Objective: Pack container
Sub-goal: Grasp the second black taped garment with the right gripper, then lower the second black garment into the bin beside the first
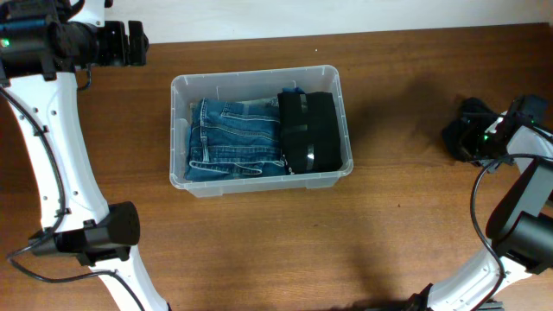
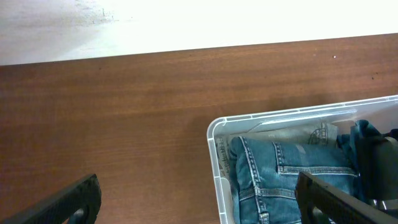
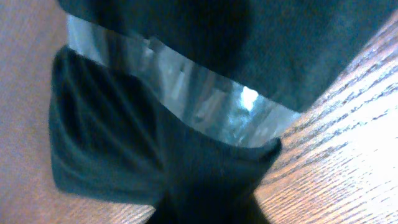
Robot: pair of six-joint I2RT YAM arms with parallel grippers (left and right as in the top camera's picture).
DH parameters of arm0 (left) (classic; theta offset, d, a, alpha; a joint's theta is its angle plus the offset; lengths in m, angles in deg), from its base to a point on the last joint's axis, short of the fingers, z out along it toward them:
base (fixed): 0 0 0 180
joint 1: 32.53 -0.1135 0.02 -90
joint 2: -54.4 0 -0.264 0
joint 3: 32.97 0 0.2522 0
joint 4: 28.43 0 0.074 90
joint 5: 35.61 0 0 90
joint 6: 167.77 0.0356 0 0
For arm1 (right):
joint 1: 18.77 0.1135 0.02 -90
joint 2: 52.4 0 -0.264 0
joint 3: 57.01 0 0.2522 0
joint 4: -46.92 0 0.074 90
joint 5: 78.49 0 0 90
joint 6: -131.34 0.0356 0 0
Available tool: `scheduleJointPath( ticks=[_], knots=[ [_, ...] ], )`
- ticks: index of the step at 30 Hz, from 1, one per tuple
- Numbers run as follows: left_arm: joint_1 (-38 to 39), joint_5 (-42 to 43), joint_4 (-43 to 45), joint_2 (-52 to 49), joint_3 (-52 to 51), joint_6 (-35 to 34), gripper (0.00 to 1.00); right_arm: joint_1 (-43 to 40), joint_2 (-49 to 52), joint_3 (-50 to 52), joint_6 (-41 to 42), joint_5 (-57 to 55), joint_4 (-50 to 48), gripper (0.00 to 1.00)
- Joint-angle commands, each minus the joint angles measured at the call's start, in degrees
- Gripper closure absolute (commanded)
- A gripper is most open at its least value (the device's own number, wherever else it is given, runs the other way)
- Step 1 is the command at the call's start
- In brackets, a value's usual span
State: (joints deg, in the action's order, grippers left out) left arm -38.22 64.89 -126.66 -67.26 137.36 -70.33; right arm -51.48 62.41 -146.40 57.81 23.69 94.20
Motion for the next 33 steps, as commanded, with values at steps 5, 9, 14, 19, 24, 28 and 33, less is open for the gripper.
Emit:
scheduleJointPath(
  ticks=[5,9,14,19,24,28,33],
  knots=[
    [-0.1,-0.2,0.1,-0.4,-0.2,-0.1,0.01,-0.3,-2.5,-1.5,-2.5,4.3,2.9,0.96],
    [-0.1,-0.2,0.3,-0.4,-0.2,-0.1,0.01,0.2,-9.8,-7.9,-7.9,9.0,10.9,0.96],
    [-0.1,-0.2,1.1,-0.4,-0.2,-0.1,0.01,4.5,-18.8,-15.3,-14.4,14.4,20.2,0.96],
    [-0.1,-0.2,1.4,-0.4,-0.2,-0.1,0.01,16.8,-25.7,-17.3,-16.9,15.5,23.1,0.96],
    [0.0,-0.2,1.3,-0.4,-0.2,-0.1,0.01,37.4,-26.5,-17.3,-15.3,15.0,23.1,0.96],
    [-0.1,-0.2,1.3,-0.4,-0.2,-0.1,0.01,47.5,-25.3,-17.3,-14.1,12.4,22.4,0.96],
    [0.0,-0.2,1.3,-0.4,-0.2,-0.1,0.01,59.7,-22.3,-17.3,-8.3,1.2,21.1,0.96]
  ],
)
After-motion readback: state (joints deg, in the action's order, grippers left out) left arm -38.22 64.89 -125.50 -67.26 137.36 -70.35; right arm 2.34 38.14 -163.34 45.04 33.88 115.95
